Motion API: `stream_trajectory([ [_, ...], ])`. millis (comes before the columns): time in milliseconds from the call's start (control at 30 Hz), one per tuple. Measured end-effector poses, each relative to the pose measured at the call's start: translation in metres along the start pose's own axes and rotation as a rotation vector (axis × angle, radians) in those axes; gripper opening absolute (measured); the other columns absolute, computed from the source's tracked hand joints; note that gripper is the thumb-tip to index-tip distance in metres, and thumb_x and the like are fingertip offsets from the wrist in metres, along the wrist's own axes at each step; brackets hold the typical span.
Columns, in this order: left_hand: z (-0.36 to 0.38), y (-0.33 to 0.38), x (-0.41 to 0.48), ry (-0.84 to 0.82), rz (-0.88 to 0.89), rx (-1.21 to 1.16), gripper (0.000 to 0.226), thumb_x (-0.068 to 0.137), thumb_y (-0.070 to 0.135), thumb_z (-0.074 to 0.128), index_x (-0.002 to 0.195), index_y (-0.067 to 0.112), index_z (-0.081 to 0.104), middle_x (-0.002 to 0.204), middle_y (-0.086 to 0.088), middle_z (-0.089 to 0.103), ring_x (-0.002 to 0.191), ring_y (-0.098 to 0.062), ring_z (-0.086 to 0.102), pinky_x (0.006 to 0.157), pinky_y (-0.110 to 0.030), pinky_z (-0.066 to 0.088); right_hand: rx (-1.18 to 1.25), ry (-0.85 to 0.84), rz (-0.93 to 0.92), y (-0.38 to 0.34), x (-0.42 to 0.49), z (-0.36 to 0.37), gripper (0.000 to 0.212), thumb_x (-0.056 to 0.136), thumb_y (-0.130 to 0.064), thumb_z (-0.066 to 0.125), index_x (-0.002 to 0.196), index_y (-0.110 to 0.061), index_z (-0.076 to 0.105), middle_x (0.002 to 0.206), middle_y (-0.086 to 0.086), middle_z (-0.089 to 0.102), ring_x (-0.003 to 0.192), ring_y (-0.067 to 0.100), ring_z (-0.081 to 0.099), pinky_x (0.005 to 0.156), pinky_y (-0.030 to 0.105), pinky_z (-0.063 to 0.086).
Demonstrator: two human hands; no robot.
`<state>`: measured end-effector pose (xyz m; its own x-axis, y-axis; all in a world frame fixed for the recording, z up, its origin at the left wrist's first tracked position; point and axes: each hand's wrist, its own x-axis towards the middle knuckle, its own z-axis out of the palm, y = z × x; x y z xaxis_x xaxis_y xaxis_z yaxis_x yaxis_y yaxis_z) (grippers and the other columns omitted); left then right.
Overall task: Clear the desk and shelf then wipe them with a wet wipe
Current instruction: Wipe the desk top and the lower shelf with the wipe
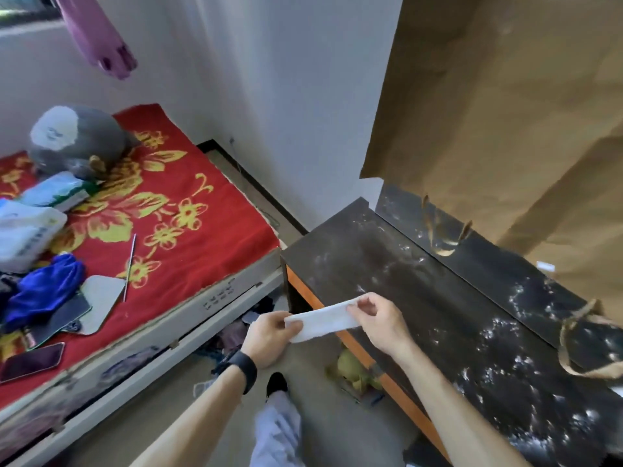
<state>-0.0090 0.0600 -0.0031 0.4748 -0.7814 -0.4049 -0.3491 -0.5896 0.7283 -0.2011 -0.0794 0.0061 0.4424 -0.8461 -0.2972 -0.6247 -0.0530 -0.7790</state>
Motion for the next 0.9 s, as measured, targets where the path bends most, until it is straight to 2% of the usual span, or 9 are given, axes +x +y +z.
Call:
stream_trajectory([
  [167, -0.015, -0.029, 0.097, 0.013, -0.188, -0.153, 0.020, 0.090, 0.041, 0.060, 0.095, 0.023, 0.069, 0.089, 0.001, 0.073, 0.081, -0.016, 0.068, 0.072, -0.030, 0.053, -0.079, -0.032, 0.059, -0.039, 0.113, 0.047, 0.009, 0.095, -0.029, 0.058, 0.102, -0.026, 0.064, 0.089, -0.014, 0.064, 0.084, 0.006, 0.061, 0.060, 0.005, 0.039],
  [300, -0.030, -0.038, 0.176, -0.059, -0.244, -0.101, 0.029, 0.091, 0.043, 0.051, 0.093, 0.022, 0.070, 0.088, -0.004, 0.072, 0.084, -0.024, 0.067, 0.079, -0.036, 0.055, -0.154, -0.019, 0.109, -0.069, 0.201, 0.084, 0.017, 0.099, -0.027, 0.054, 0.112, -0.022, 0.063, 0.101, -0.007, 0.065, 0.098, 0.013, 0.064, 0.082, 0.021, 0.051],
  [400, -0.037, -0.035, 0.220, -0.279, -0.226, 0.045, 0.035, 0.098, 0.040, 0.049, 0.118, 0.015, 0.064, 0.107, -0.004, 0.068, 0.095, -0.020, 0.063, 0.083, -0.030, 0.050, -0.195, -0.029, 0.157, -0.077, 0.246, 0.106, 0.034, 0.100, -0.033, 0.052, 0.132, -0.023, 0.053, 0.128, -0.002, 0.061, 0.121, 0.019, 0.058, 0.097, 0.031, 0.051],
  [467, -0.041, -0.041, 0.244, -0.391, -0.204, 0.190, 0.053, 0.097, 0.043, 0.048, 0.141, 0.014, 0.044, 0.134, -0.008, 0.056, 0.117, -0.024, 0.055, 0.094, -0.030, 0.045, -0.324, 0.023, 0.203, -0.069, 0.256, 0.124, 0.050, 0.101, -0.036, 0.046, 0.147, -0.017, 0.039, 0.149, 0.003, 0.046, 0.137, 0.023, 0.042, 0.109, 0.034, 0.040],
  [567, -0.057, -0.054, 0.268, -0.375, -0.094, 0.452, 0.067, 0.098, 0.033, 0.040, 0.156, 0.019, 0.009, 0.162, -0.006, 0.018, 0.145, -0.027, 0.025, 0.115, -0.039, 0.029, -0.529, 0.062, 0.204, -0.055, 0.235, 0.165, 0.056, 0.104, -0.029, 0.032, 0.154, -0.004, 0.024, 0.163, 0.010, 0.021, 0.150, 0.023, 0.023, 0.120, 0.034, 0.023],
  [667, -0.068, -0.060, 0.286, -0.350, 0.202, 0.713, 0.076, 0.097, 0.022, 0.038, 0.155, 0.026, -0.012, 0.163, 0.006, -0.014, 0.152, -0.018, 0.000, 0.122, -0.044, 0.009, -0.554, 0.083, 0.156, -0.047, 0.227, 0.205, 0.063, 0.097, -0.033, 0.031, 0.149, 0.001, 0.034, 0.159, 0.014, 0.023, 0.146, 0.028, 0.033, 0.117, 0.046, 0.030],
  [733, -0.072, -0.064, 0.297, -0.297, 0.466, 0.855, 0.091, 0.085, 0.028, 0.057, 0.156, 0.018, 0.001, 0.163, 0.002, 0.001, 0.150, -0.021, 0.016, 0.119, -0.046, 0.010, -0.558, 0.094, 0.160, -0.047, 0.234, 0.224, 0.065, 0.101, -0.040, 0.025, 0.154, -0.003, 0.025, 0.162, 0.013, 0.017, 0.151, 0.027, 0.018, 0.122, 0.048, 0.017],
  [800, -0.068, -0.069, 0.308, -0.374, 0.541, 0.988, 0.101, 0.066, 0.040, 0.071, 0.151, 0.012, 0.027, 0.157, -0.004, 0.034, 0.139, -0.022, 0.041, 0.114, -0.048, 0.021, -0.611, 0.102, 0.169, -0.041, 0.238, 0.231, 0.065, 0.104, -0.045, 0.014, 0.156, -0.006, 0.016, 0.165, 0.011, 0.010, 0.153, 0.024, 0.005, 0.119, 0.047, 0.005],
  [900, -0.059, -0.064, 0.311, -0.509, 0.612, 1.024, 0.081, 0.078, 0.043, 0.053, 0.151, 0.014, 0.033, 0.154, -0.002, 0.039, 0.140, -0.018, 0.038, 0.117, -0.046, 0.008, -0.655, 0.139, 0.193, -0.009, 0.215, 0.214, 0.064, 0.105, -0.046, 0.015, 0.156, -0.008, 0.016, 0.165, 0.007, 0.012, 0.154, 0.020, 0.005, 0.120, 0.047, 0.008],
])
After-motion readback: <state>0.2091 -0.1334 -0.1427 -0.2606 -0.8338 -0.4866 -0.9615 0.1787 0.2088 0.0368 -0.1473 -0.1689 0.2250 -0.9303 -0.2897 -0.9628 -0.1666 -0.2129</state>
